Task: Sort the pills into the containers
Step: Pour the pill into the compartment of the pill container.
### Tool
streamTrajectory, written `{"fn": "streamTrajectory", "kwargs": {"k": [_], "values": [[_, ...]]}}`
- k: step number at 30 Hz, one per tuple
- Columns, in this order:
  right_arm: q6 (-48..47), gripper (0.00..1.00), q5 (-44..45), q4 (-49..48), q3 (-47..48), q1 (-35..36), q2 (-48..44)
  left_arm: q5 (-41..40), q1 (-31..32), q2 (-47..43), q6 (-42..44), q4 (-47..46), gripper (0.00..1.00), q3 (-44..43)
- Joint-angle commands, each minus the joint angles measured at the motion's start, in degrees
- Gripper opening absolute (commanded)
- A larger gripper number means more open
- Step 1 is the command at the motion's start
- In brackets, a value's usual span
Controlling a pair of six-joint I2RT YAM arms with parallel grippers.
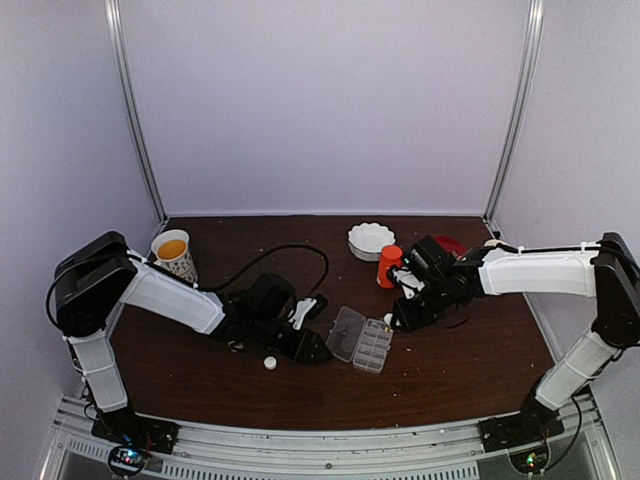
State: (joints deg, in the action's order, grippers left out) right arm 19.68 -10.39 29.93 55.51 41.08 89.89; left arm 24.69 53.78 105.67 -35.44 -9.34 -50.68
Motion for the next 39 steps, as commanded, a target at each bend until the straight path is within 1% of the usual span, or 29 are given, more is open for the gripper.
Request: {"fn": "streamTrajectory", "kwargs": {"k": [1, 6, 12, 19, 29, 39], "values": [[-0.6, 0.00, 0.9, 0.7, 0.4, -0.3, -2.1, 0.5, -0.2, 0.5, 0.1, -1.5, 0.45, -0.9], [-1.1, 0.00, -0.2, 0.7, 0.2, -0.3, -0.8, 0.5, -0.2, 0.6, 0.1, -1.5, 0.45, -1.0], [-1.5, 0.00, 1.7, 3.5, 2.2, -0.3, 4.8, 0.5, -0.2, 0.6, 0.1, -1.5, 0.45, -1.0], [-1.8, 0.00, 1.6, 4.5, 3.1, -0.3, 3.3, 0.5, -0.2, 0.7, 0.1, -1.3, 0.45, -1.2], [-2.3, 0.00, -0.7, 6.2, 3.0, -0.2, 4.3, 0.3, -0.2, 0.9, -0.1, -1.1, 0.45, -1.4], [-1.0, 0.00, -1.6, 5.9, -1.2, 0.9, 0.1, 0.4, -0.2, 0.9, 0.0, -1.3, 0.45, -1.4]]}}
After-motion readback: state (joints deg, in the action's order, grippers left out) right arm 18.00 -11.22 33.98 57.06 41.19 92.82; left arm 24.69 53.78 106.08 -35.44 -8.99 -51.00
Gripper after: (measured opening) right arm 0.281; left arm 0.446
